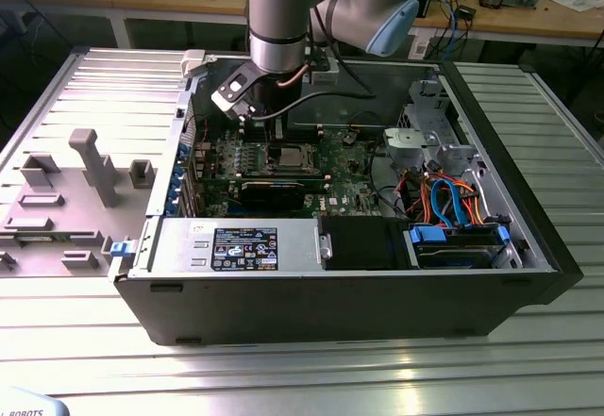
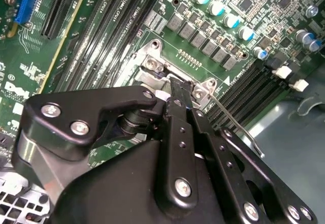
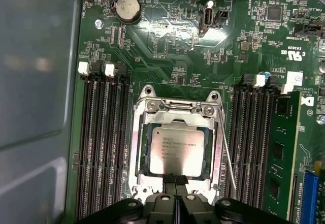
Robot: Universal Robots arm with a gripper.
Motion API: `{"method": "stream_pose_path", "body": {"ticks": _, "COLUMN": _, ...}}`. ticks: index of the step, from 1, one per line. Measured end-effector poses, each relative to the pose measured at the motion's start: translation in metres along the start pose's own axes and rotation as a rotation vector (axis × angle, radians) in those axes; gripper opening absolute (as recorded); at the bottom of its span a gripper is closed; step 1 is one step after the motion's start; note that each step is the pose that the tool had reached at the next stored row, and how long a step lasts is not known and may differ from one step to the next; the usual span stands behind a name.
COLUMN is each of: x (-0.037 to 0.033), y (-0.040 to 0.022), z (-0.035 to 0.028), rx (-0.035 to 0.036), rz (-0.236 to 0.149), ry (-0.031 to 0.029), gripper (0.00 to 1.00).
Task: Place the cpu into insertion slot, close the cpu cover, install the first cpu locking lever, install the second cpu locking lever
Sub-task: 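Close the cpu cover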
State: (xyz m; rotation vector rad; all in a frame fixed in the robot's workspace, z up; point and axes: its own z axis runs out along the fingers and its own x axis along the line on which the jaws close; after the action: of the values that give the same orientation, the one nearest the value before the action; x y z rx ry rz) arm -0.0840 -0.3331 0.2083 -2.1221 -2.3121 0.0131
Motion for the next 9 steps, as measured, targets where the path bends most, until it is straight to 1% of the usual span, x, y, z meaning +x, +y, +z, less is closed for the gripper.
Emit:
{"method": "stream_pose_path", "body": {"ticks": 3, "x": 0.0000, "y": -0.0001, "z": 0.0022, "rx": 0.0000, "rz": 0.000, "ry": 0.0000, "gripper": 0.11}}
{"method": "stream_pose_path", "body": {"ticks": 5, "x": 0.0000, "y": -0.0002, "z": 0.0024, "rx": 0.0000, "rz": 0.000, "ry": 0.0004, "gripper": 0.11}}
{"method": "stream_pose_path", "body": {"ticks": 9, "x": 0.0000, "y": -0.0002, "z": -0.0011, "rx": -0.0001, "rz": -0.001, "ry": 0.0006, "gripper": 0.11}}
